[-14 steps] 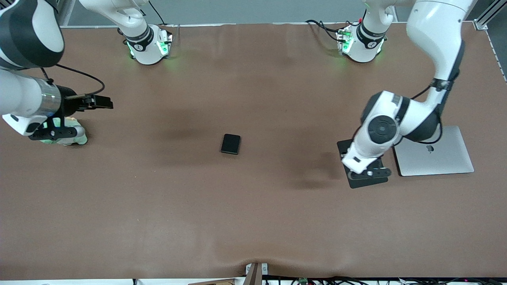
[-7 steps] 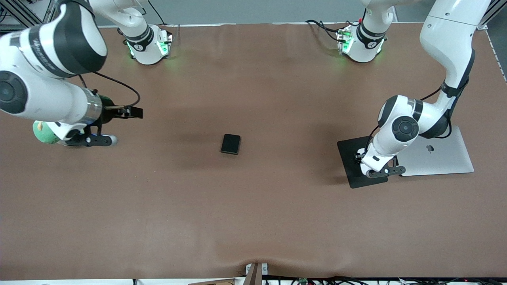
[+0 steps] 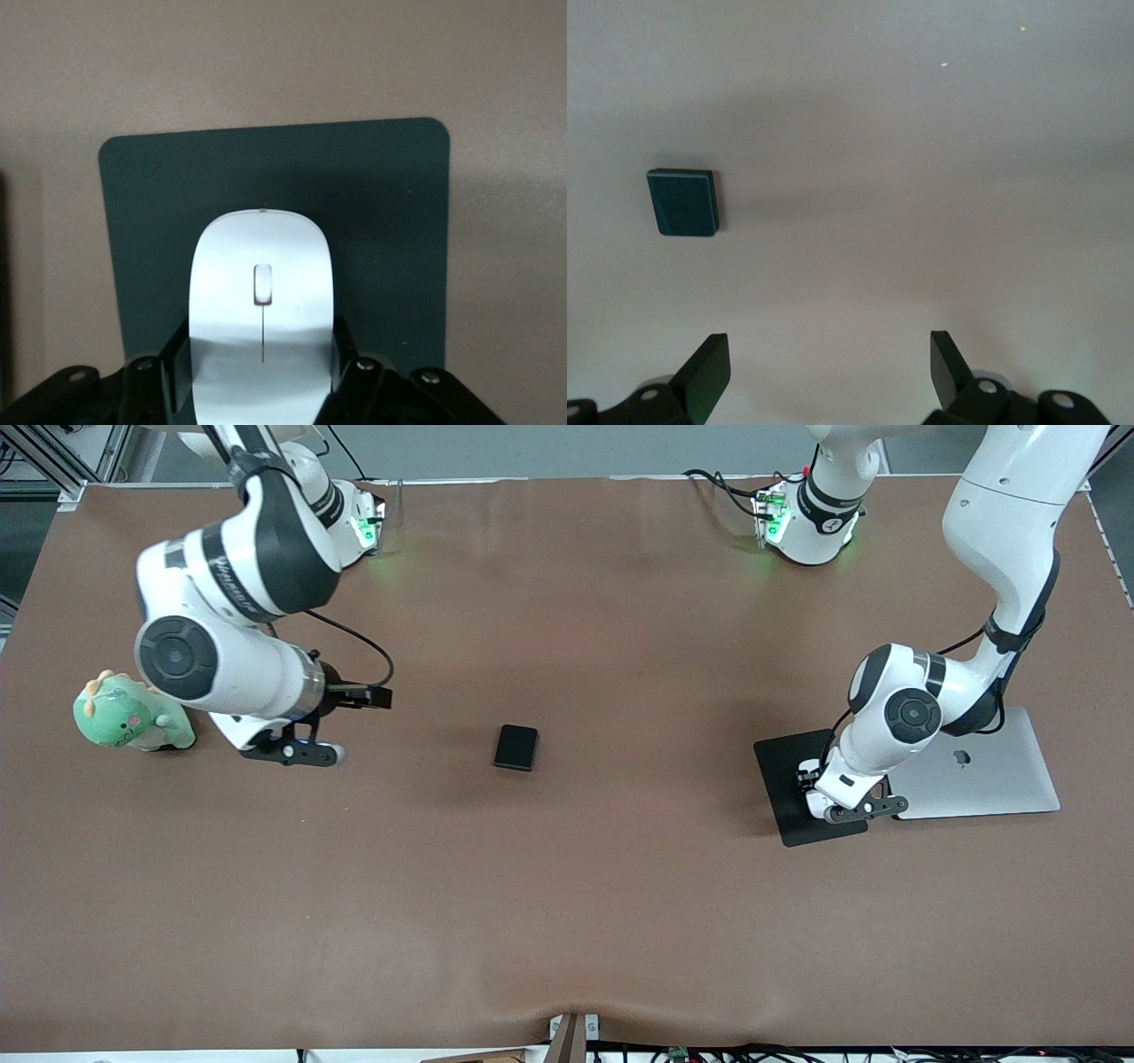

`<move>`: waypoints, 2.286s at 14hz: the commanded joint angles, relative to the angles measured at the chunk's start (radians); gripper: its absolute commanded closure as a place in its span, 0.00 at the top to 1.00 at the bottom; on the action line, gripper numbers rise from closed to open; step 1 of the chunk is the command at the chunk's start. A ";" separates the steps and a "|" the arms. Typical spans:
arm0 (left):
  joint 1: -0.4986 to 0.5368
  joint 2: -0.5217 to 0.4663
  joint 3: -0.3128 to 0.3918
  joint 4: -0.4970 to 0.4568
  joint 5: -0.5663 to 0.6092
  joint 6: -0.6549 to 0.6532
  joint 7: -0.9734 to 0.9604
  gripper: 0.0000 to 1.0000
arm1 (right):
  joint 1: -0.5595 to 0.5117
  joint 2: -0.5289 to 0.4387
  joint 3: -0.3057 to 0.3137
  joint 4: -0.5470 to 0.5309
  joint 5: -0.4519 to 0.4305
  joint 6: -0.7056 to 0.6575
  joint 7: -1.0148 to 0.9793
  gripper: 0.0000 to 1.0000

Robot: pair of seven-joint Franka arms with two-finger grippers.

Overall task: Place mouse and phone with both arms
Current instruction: 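Grasp the black phone with the right gripper while the left gripper withdraws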

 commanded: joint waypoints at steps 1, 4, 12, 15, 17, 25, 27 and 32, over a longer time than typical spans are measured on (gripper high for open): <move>0.014 0.018 -0.012 0.011 0.017 0.021 0.006 0.34 | 0.053 -0.005 -0.009 -0.083 0.013 0.120 0.076 1.00; 0.014 0.012 -0.012 0.017 0.017 0.021 0.006 1.00 | 0.092 0.039 -0.009 -0.098 0.013 0.198 0.101 1.00; 0.012 -0.109 -0.062 0.368 -0.031 -0.415 0.002 1.00 | 0.150 0.167 -0.007 -0.098 0.048 0.394 0.135 1.00; 0.011 -0.165 -0.065 0.558 -0.078 -0.661 0.048 1.00 | 0.170 0.207 -0.007 -0.098 0.066 0.456 0.135 1.00; 0.014 -0.214 -0.059 0.635 -0.156 -0.754 0.134 1.00 | 0.195 0.240 -0.007 -0.098 0.097 0.505 0.135 1.00; 0.147 -0.422 -0.053 0.636 -0.361 -0.920 0.358 1.00 | 0.244 0.338 -0.007 -0.098 0.132 0.658 0.136 1.00; 0.100 -0.459 -0.024 0.626 -0.358 -0.963 0.393 1.00 | 0.256 0.360 -0.007 -0.098 0.164 0.697 0.142 1.00; -0.138 -0.573 0.204 0.521 -0.353 -0.994 0.404 1.00 | 0.287 0.386 -0.007 -0.100 0.166 0.731 0.188 1.00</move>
